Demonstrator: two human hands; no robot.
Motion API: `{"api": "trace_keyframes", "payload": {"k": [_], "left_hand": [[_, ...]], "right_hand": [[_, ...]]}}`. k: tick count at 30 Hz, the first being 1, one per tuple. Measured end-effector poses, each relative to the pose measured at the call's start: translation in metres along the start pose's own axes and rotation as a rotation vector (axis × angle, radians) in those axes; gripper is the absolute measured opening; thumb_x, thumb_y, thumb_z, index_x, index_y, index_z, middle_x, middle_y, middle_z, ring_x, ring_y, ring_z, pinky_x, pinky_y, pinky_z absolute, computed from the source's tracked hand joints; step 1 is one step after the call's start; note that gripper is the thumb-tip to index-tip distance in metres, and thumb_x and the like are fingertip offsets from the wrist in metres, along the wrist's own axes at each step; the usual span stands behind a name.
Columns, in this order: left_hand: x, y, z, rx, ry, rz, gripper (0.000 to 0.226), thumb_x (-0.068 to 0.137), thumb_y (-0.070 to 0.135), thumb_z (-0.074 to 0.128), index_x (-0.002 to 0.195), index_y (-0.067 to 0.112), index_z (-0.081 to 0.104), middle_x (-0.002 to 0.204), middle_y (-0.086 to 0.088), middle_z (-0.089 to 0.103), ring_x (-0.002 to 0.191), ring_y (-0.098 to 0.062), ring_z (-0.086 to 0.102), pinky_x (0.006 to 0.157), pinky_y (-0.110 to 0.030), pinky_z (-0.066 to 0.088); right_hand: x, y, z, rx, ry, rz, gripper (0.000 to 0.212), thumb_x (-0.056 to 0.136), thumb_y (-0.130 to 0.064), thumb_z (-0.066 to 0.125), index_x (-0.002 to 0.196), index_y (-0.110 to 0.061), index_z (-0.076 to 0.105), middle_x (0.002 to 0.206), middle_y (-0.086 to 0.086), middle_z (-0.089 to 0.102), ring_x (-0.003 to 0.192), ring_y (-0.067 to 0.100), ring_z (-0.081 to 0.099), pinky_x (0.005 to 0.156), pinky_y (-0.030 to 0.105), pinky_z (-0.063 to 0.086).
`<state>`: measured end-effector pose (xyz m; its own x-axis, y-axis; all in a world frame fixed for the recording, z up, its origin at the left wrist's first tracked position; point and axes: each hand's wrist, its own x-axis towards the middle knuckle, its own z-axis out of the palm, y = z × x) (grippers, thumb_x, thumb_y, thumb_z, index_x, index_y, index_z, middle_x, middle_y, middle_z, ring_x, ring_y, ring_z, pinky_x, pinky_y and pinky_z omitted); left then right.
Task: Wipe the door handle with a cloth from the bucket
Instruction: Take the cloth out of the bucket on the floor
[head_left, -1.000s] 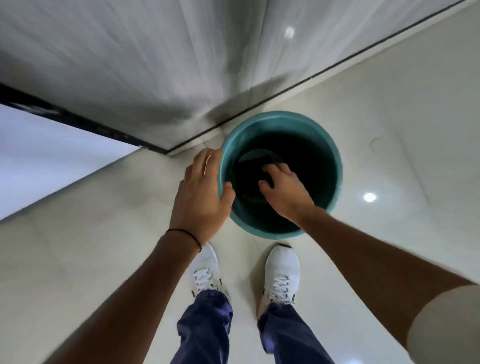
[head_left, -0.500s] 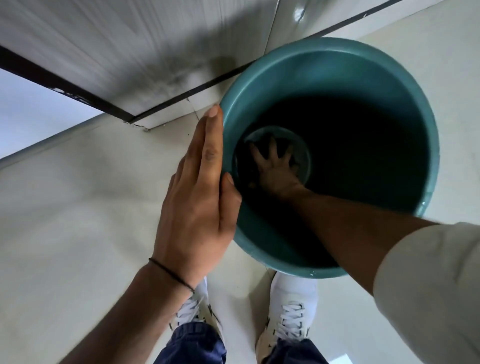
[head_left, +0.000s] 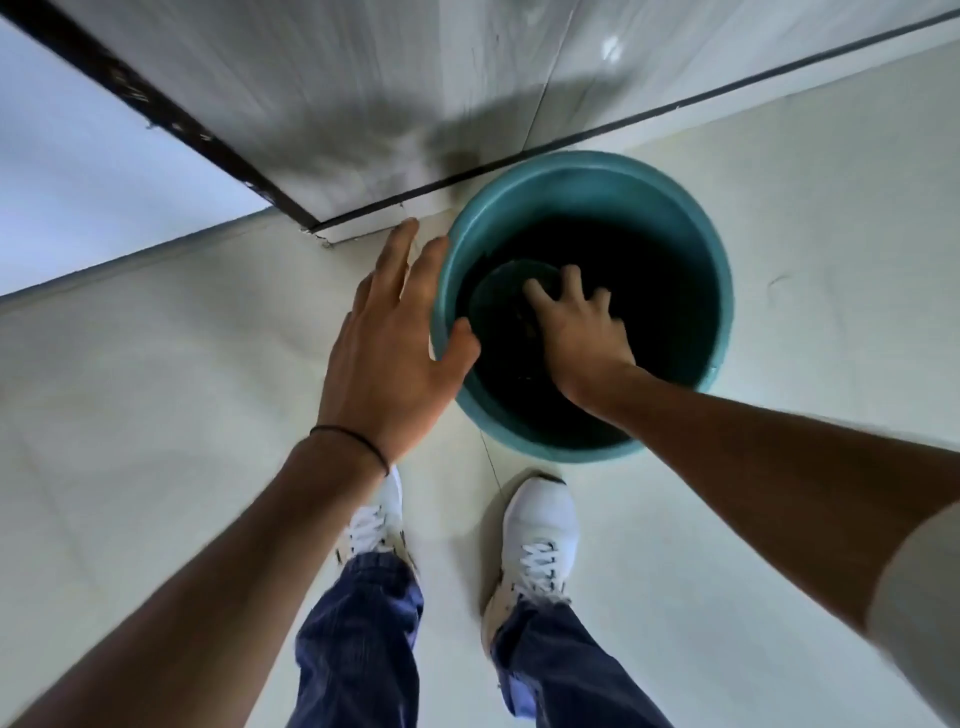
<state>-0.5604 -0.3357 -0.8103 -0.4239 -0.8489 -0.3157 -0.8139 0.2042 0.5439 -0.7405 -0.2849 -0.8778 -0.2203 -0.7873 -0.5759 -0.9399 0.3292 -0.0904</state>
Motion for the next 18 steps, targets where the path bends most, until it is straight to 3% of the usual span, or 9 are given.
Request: {"api": "trace_keyframes", "payload": {"k": [5,9,13,18], "left_hand": [[-0.043,0.049,-0.081,-0.042,0.032,-0.111,0.048,0.091,0.028,0.05,0.138,0.015,0.051,0.144,-0.004,0.05,0.131,-0.026,0.047,0.106,-0.037,0.04],[-0.101,0.094,-0.165,-0.096,-0.035,-0.217,0.038,0.095,0.027,0.05,0.131,0.018,0.058,0.133,-0.003,0.06,0.12,-0.023,0.057,0.098,-0.034,0.045],[-0.185,0.139,-0.256,-0.195,0.083,-0.302,0.035,0.094,0.026,0.051,0.126,0.017,0.062,0.125,-0.004,0.064,0.111,-0.024,0.062,0.095,-0.037,0.05],[-0.292,0.163,-0.347,-0.276,0.262,-0.359,0.032,0.092,0.027,0.052,0.12,0.02,0.066,0.122,0.002,0.067,0.103,-0.02,0.065,0.096,-0.038,0.052]], "right_hand": [[-0.099,-0.01,-0.104,0.144,0.089,-0.081,0.065,0.081,-0.022,0.072,0.139,-0.03,0.043,0.141,0.013,0.036,0.111,0.047,0.047,0.09,0.057,0.052],[-0.2,-0.037,-0.194,0.293,0.144,-0.156,0.064,0.08,-0.016,0.074,0.139,-0.024,0.049,0.141,0.014,0.039,0.117,0.044,0.047,0.096,0.053,0.051],[-0.303,-0.076,-0.286,0.412,0.216,-0.221,0.062,0.08,-0.014,0.071,0.138,-0.023,0.05,0.144,0.015,0.038,0.115,0.044,0.049,0.101,0.049,0.047],[-0.404,-0.124,-0.363,0.486,0.286,-0.349,0.058,0.078,-0.016,0.068,0.133,-0.025,0.054,0.14,0.011,0.041,0.111,0.04,0.053,0.087,0.04,0.049]]}}
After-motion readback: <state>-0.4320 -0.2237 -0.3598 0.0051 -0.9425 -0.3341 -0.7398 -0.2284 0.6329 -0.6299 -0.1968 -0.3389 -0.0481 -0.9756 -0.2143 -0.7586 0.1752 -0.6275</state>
